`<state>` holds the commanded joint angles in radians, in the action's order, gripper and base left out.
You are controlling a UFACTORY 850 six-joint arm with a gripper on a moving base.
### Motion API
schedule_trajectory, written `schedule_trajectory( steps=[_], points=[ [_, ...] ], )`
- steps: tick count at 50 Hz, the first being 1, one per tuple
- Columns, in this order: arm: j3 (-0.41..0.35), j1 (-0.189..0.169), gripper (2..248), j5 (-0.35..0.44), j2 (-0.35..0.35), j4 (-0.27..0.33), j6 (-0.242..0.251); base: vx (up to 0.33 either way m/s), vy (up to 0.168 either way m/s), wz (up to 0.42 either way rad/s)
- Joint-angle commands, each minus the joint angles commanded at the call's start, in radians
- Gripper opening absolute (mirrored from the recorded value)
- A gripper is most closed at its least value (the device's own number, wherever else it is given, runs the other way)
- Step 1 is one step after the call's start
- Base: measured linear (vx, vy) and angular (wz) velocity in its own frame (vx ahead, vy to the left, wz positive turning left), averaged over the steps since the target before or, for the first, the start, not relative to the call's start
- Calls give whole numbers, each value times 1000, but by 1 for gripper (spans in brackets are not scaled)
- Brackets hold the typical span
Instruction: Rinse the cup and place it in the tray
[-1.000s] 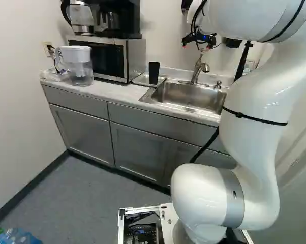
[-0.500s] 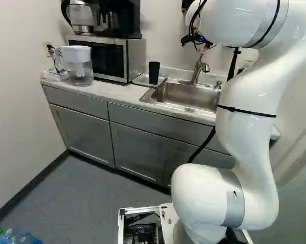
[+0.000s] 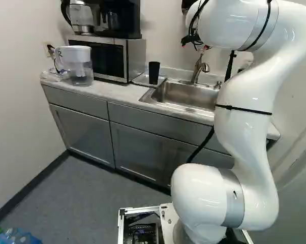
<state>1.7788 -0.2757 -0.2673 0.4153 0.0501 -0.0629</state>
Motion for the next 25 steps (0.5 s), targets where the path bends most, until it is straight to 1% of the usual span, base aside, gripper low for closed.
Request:
schedule_trajectory(
  steps=[25],
  points=[
    [28, 3, 247, 0, 23, 0, 0, 0, 0, 0]
  ],
)
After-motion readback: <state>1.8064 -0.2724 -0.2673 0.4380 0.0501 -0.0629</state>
